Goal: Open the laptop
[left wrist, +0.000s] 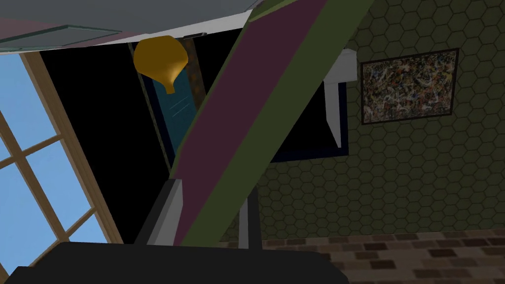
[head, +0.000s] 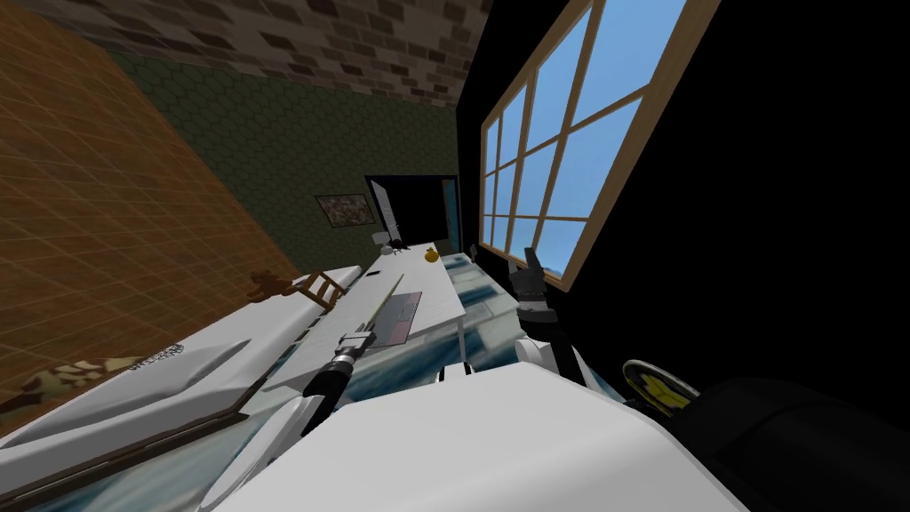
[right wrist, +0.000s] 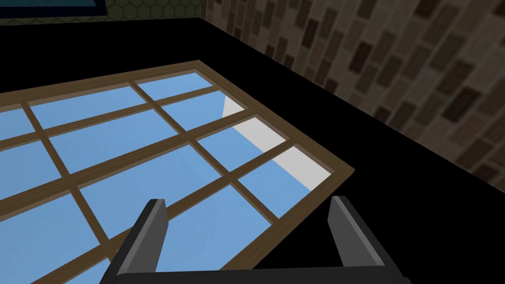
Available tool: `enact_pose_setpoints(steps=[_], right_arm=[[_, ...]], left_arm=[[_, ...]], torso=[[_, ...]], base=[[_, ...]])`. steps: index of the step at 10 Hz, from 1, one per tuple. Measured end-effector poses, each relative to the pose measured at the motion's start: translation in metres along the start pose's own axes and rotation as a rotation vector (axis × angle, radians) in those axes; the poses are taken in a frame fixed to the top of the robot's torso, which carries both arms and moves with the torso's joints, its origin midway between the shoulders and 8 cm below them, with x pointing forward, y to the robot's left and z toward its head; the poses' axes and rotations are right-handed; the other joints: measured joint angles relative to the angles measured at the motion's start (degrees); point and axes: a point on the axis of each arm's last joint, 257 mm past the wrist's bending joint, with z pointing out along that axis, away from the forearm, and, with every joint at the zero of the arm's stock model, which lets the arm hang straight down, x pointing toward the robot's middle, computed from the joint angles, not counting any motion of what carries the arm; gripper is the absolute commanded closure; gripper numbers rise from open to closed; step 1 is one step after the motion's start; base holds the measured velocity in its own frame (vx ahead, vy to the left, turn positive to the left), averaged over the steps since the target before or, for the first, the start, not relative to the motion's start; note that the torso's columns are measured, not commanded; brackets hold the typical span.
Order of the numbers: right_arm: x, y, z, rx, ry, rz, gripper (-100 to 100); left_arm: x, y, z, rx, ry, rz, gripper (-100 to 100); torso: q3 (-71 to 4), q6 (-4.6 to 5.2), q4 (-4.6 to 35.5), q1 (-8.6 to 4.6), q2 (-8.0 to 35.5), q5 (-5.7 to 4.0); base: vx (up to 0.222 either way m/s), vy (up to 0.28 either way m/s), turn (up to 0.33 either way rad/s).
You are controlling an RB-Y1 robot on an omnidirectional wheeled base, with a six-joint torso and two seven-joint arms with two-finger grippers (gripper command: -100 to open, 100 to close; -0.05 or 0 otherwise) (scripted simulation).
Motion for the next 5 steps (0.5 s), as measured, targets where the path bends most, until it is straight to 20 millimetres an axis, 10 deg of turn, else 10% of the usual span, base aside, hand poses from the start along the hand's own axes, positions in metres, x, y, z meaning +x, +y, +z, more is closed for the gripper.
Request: enact_pose_setpoints(steps=[3, 5], right_arm=[[0.0000, 0.0000, 0.0000, 0.000, 0.000, 0.000, 0], [-0.0001, 0.0000, -0.0001, 0.000, 0.000, 0.000, 0]], left_arm=[[0.0146, -0.0038, 0.0101, -0.007, 0.026, 0.062, 100], [0.0135, -0.0056, 0.0129, -0.007, 0.014, 0.096, 100]], torso=[[0.06, 0.02, 0.06, -0.01, 0.09, -0.02], [0.15, -0.33, 0.28, -0.32, 0.40, -0.34]], base=[[-0.021, -0.024, -0.026], [0.087, -0.024, 0.277]])
